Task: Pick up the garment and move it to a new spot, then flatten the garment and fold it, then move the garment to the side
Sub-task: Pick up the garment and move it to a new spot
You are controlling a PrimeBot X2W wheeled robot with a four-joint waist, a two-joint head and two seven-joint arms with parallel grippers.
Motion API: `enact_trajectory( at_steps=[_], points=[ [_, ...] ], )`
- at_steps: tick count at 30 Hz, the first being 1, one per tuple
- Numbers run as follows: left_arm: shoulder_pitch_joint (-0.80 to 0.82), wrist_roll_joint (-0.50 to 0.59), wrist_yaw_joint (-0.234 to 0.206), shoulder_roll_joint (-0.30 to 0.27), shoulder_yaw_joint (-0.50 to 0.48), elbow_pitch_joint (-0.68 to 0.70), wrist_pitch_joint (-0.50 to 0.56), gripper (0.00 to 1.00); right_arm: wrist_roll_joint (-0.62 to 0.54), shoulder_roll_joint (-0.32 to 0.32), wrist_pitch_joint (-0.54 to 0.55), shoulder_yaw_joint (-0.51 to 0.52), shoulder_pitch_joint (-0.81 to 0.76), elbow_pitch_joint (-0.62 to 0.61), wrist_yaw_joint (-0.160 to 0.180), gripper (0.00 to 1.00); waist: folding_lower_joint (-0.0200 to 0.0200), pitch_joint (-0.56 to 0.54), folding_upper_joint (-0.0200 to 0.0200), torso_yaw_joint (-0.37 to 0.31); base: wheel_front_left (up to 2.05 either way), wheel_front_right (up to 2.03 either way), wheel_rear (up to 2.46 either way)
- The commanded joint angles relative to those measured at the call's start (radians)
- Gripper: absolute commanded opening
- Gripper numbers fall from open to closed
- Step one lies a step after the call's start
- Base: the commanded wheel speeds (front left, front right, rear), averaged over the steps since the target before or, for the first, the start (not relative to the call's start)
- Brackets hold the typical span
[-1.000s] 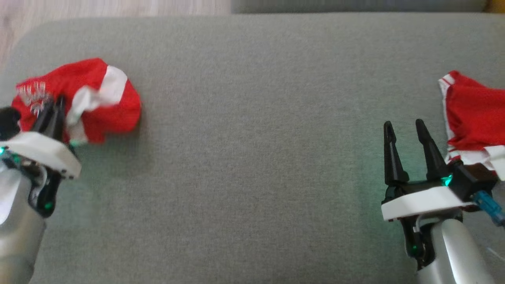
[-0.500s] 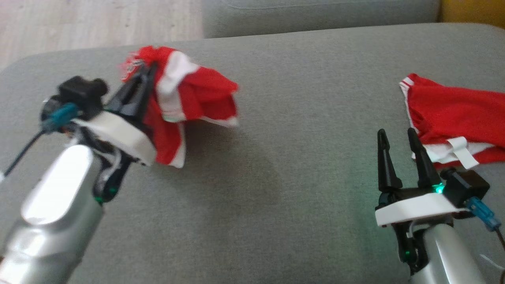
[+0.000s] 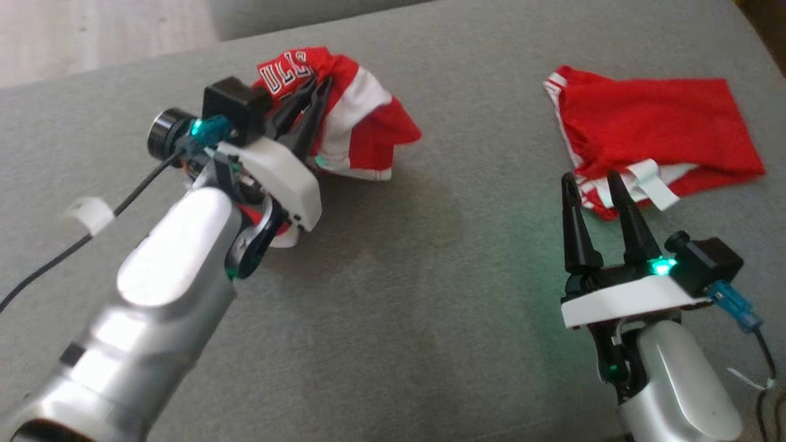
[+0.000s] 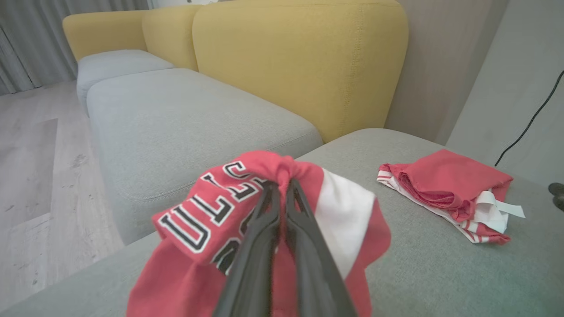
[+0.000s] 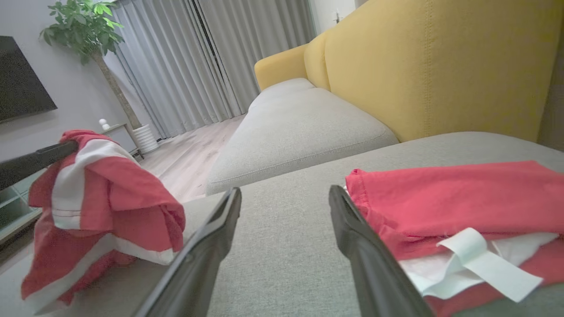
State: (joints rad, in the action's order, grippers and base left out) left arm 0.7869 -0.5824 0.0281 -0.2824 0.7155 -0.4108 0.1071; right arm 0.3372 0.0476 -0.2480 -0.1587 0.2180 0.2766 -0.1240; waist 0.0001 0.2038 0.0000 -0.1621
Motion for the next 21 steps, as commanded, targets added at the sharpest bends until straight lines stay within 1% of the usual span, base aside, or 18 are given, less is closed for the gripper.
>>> enact_trajectory(
  at_steps=[1, 3, 4, 5, 6, 9, 12, 17, 21],
  points=[
    [0.075, 0.011, 0.008, -0.01, -0.028, 0.002, -0.011, 0.0, 0.009, 0.003, -0.012, -0.027, 0.033, -0.024, -0.007, 1.0, -0.0001, 0.027, 0.0, -0.044, 0.0, 0.0, 0.0],
    [0.098, 0.015, 0.015, 0.019, -0.016, -0.037, -0.02, 0.0, 0.015, 0.003, -0.013, -0.033, 0.041, -0.021, -0.007, 1.0, -0.0001, 0.031, 0.0, -0.06, 0.0, 0.0, 0.0],
    [0.111, 0.018, 0.018, 0.034, -0.012, -0.053, -0.033, 0.33, 0.018, 0.003, -0.013, -0.035, 0.044, -0.022, -0.007, 1.0, -0.0001, 0.032, 0.0, -0.067, 0.0, 0.0, 0.0],
    [0.122, 0.019, 0.018, 0.049, -0.012, -0.07, -0.047, 0.72, 0.02, 0.003, -0.013, -0.037, 0.046, -0.023, -0.007, 1.0, -0.0001, 0.032, 0.0, -0.072, 0.0, 0.0, 0.0],
    [0.133, 0.021, 0.015, 0.064, -0.012, -0.084, -0.064, 1.0, 0.022, 0.003, -0.013, -0.039, 0.047, -0.025, -0.007, 1.0, -0.0001, 0.032, 0.0, -0.075, 0.0, 0.0, 0.0],
    [0.16, 0.027, 0.013, 0.094, -0.018, -0.118, -0.117, 1.0, 0.025, 0.003, -0.013, -0.036, 0.047, -0.027, -0.007, 1.0, -0.0001, 0.028, 0.0, -0.077, 0.0, 0.0, 0.0],
    [0.173, 0.03, 0.009, 0.094, -0.029, -0.147, -0.164, 1.0, 0.024, 0.003, -0.014, -0.025, 0.045, -0.029, -0.007, 1.0, -0.0001, 0.02, 0.0, -0.062, 0.0, 0.0, 0.0],
    [0.147, 0.028, 0.0, 0.048, -0.063, -0.173, -0.251, 1.0, 0.008, 0.003, -0.014, -0.001, 0.031, -0.031, -0.007, 1.0, -0.0001, -0.005, 0.0, -0.013, 0.0, 0.0, 0.0],
    [0.081, 0.025, -0.007, 0.001, -0.081, -0.159, -0.312, 1.0, -0.014, 0.003, -0.014, 0.024, 0.009, -0.033, -0.007, 1.0, -0.0001, -0.034, 0.0, 0.047, 0.0, 0.0, 0.0]
  ],
)
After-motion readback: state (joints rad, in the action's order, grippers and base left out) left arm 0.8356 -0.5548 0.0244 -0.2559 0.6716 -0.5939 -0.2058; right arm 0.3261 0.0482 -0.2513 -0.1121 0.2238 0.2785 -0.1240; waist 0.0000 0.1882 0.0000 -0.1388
